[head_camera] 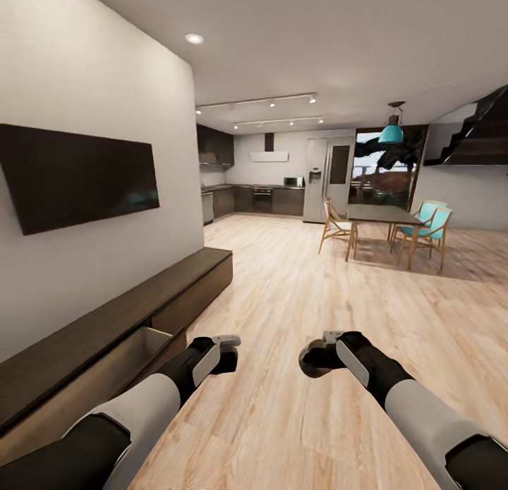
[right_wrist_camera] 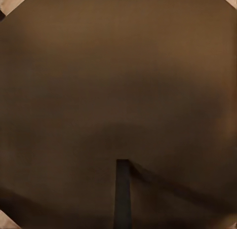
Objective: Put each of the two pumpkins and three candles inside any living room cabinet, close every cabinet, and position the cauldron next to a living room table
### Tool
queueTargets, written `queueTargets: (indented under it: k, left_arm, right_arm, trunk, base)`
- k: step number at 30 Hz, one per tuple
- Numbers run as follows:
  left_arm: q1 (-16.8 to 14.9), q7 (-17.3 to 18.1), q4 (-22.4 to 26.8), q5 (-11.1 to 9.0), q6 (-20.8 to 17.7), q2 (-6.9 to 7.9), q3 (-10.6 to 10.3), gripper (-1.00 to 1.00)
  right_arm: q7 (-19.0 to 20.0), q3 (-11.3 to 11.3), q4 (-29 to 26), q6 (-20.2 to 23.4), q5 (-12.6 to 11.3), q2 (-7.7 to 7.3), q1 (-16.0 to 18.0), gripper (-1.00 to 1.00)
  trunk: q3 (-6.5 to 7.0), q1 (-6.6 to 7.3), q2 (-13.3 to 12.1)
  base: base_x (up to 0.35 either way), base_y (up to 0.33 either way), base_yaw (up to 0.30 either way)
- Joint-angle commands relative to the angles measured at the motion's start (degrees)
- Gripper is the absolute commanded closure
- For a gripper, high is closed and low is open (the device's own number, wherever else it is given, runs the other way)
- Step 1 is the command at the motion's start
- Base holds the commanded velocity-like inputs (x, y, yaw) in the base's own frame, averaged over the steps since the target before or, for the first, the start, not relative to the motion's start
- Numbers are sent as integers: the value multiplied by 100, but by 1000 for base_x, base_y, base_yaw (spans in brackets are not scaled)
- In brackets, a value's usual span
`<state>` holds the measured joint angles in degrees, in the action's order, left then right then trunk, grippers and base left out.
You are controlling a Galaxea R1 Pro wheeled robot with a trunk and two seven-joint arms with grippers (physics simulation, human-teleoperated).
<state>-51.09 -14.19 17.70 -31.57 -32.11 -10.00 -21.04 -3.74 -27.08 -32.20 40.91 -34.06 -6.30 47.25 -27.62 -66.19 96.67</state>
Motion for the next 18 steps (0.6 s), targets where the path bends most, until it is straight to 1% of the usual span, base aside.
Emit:
queueTargets:
  k: [1,11,14,18]
  left_arm:
    - [-6,-49,5,-60,-15,0,-41,100]
    - [-6,-49,5,-60,-15,0,-41,100]
    - [-6,-49,5,-60,-15,0,-41,100]
    - [-6,-49,5,-60,-15,0,-41,100]
  right_arm:
    - [-39,-42,-14,13,-57,-11,4,100]
    - [-39,-40,-14,13,-57,-11,4,100]
    - [-40,-43,-14,13,-57,-11,4,100]
    - [-40,-43,-14,13,-57,-8,4,100]
  trunk:
    - [-7,0,4]
    - [-7,0,4]
    - [-7,0,4]
    - [-7,0,4]
  base:
    - [3,-298,282]
    - [0,-295,282]
    - [8,-114,285]
    - [2,-22,290]
